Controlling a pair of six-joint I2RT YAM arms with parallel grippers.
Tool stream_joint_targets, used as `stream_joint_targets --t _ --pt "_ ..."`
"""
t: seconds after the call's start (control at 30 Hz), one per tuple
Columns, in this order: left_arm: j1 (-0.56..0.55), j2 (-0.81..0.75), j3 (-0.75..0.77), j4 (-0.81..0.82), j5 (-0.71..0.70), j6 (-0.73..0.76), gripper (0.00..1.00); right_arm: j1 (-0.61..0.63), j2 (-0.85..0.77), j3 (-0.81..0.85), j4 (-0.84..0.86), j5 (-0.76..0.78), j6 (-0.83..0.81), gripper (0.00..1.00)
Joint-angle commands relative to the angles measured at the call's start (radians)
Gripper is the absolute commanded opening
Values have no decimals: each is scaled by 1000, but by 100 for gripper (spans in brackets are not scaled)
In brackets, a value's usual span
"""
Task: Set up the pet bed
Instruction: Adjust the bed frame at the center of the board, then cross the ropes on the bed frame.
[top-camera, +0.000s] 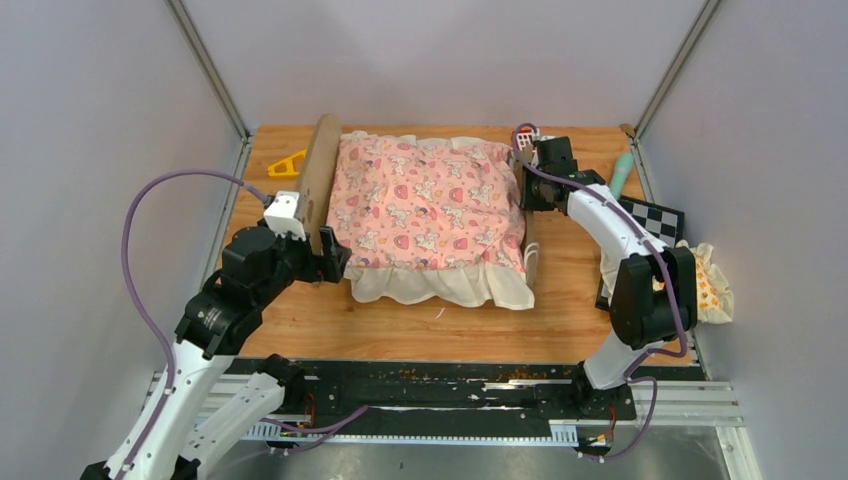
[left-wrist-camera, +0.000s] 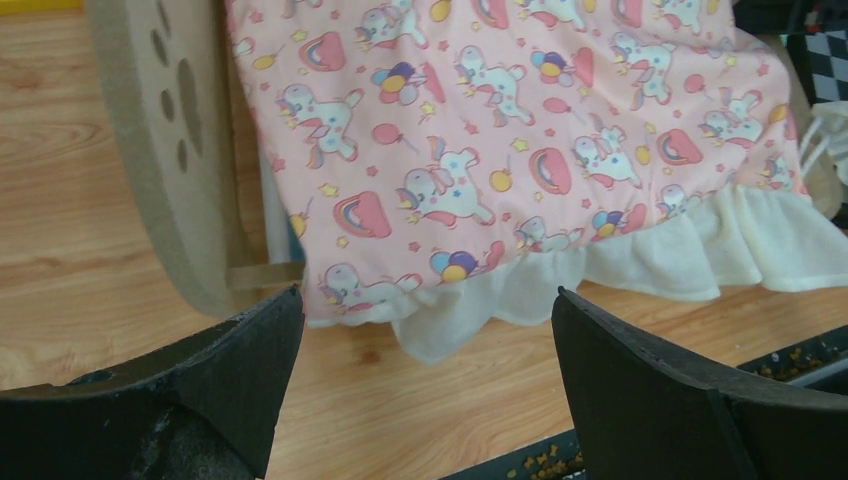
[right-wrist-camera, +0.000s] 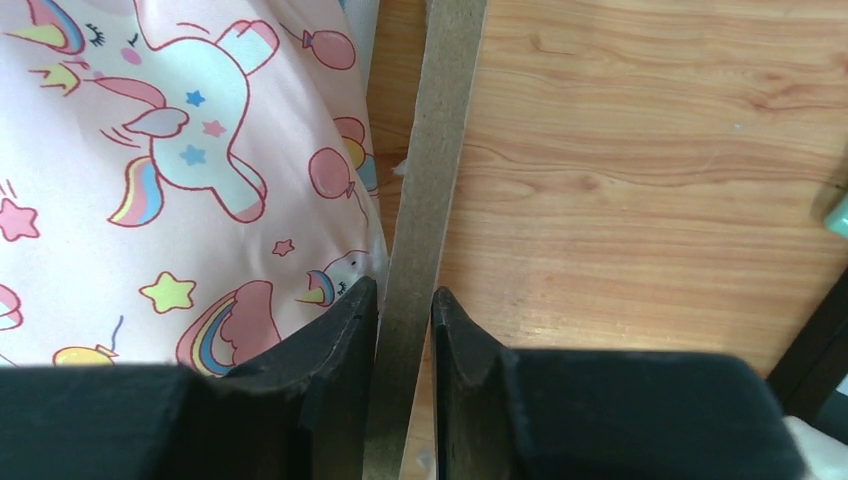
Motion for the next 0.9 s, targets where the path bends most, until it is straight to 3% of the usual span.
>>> stream_joint_targets --t 0.0,0.13,0.3,0.5,0.73,0.87 --pt "-2 33 18 119 109 14 99 78 -24 81 78 -167 -24 9" --pt "-62 122 40 196 111 13 96 67 -110 42 48 -76 -10 35" --pt "-348 295 119 286 -110 36 96 13 -319 -58 13 -37 44 57" --pt "-580 589 285 361 -253 -1 97 3 -603 -235 -2 88 117 64" --pt "-648 914 477 357 -366 -34 98 0 -877 -391 -33 48 140 67" --pt "-651 1045 571 323 -385 -47 99 0 -940 -440 -60 9 143 67"
